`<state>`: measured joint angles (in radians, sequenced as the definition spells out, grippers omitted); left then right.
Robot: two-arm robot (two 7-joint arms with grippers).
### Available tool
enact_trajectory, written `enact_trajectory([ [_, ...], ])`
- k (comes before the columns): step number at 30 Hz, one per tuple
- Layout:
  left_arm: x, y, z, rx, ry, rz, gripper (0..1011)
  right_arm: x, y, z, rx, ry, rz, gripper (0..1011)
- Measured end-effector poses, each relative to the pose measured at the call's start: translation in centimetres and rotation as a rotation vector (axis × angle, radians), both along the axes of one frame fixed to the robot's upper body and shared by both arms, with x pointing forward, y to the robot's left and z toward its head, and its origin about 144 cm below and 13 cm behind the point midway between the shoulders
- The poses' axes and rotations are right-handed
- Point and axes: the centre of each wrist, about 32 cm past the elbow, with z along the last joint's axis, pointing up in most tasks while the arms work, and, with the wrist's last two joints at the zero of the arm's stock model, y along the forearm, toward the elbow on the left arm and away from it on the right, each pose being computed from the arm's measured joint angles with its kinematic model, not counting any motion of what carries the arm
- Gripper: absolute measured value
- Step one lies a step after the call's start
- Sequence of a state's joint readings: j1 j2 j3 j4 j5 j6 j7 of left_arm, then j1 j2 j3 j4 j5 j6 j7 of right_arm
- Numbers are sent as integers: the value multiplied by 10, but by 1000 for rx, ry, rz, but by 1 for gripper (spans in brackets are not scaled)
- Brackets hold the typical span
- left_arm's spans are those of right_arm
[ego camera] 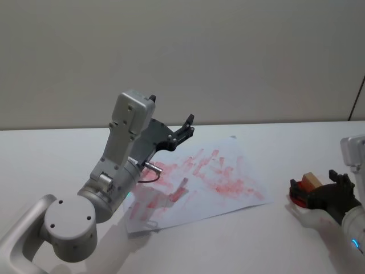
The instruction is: Use the one hand to pick up the stamp and affix it onto the A4 paper.
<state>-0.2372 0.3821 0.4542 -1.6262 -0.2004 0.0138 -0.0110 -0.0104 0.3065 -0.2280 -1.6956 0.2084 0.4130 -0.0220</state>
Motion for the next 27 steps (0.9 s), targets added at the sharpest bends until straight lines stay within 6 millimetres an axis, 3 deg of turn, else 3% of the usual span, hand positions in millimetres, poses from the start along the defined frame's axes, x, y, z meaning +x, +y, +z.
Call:
enact_trajectory([
  [11, 0, 0, 0, 0, 0, 0, 1001, 12, 3, -4, -13, 37, 13, 960],
  [27, 0, 0, 0, 0, 0, 0, 1001, 19, 5, -7, -20, 58, 21, 475],
])
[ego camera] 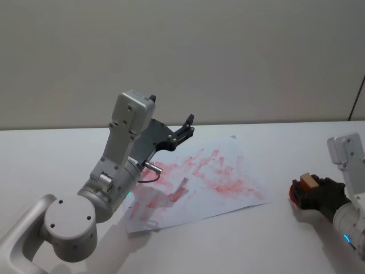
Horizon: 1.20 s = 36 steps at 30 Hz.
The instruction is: Use the one hand to pick up the stamp and affix it onto the A4 paper.
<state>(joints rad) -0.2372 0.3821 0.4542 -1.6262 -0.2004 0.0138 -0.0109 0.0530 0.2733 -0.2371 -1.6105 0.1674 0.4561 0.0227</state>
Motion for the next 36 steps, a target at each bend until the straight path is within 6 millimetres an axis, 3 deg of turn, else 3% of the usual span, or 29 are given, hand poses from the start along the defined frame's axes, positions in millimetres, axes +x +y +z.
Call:
enact_trajectory([
  [6, 0, 0, 0, 0, 0, 0, 1001, 1, 0, 0, -1, 3, 1, 275],
  [9, 0, 0, 0, 0, 0, 0, 1001, 1, 0, 0, -1, 4, 2, 225],
  [22, 0, 0, 0, 0, 0, 0, 1001, 6, 3, 7, -20, -54, 48, 219],
  [36, 0, 0, 0, 0, 0, 0, 1001, 30, 19, 29, -24, -174, 219, 219],
])
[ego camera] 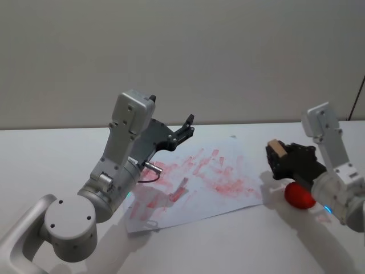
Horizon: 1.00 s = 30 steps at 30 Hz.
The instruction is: Use the one hand to pick up the stamp and affix it onto the A4 paper.
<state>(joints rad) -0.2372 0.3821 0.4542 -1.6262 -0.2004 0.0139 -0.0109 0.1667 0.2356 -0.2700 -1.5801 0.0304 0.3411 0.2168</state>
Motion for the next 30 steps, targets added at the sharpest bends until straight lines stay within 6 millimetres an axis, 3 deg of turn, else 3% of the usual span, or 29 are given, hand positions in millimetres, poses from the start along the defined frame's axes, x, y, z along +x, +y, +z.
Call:
enact_trajectory([
  [13, 0, 0, 0, 0, 0, 0, 1001, 26, 17, 3, 1, 19, 176, 219],
  [30, 0, 0, 0, 0, 0, 0, 1001, 54, 35, -17, -57, 211, 332, 219],
])
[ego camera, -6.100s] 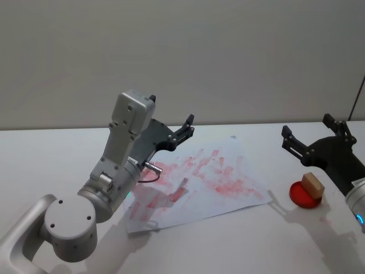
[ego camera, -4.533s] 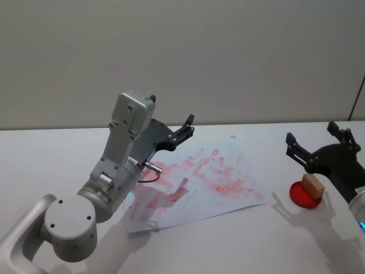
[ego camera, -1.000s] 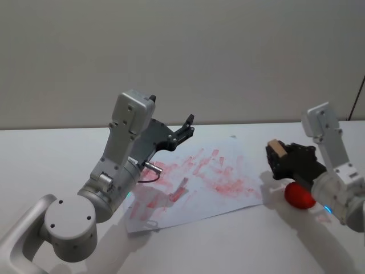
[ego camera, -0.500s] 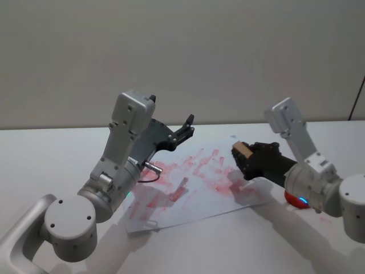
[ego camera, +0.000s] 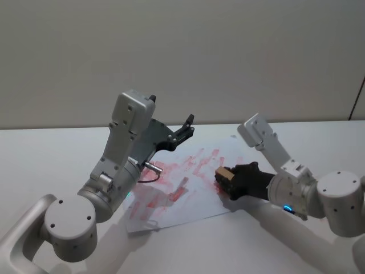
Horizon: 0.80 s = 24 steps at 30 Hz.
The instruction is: Use the one hand to pick up the stamp and affix it onto the A4 paper.
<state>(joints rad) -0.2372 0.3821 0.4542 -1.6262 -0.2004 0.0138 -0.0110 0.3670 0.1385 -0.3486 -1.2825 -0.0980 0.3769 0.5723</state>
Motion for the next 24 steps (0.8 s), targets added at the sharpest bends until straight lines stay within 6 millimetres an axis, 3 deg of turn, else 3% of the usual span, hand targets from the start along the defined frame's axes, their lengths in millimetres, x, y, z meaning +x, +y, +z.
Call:
enact_trajectory([
  [24, 0, 0, 0, 0, 0, 0, 1001, 6, 6, -2, -22, -1, 24, 219],
])
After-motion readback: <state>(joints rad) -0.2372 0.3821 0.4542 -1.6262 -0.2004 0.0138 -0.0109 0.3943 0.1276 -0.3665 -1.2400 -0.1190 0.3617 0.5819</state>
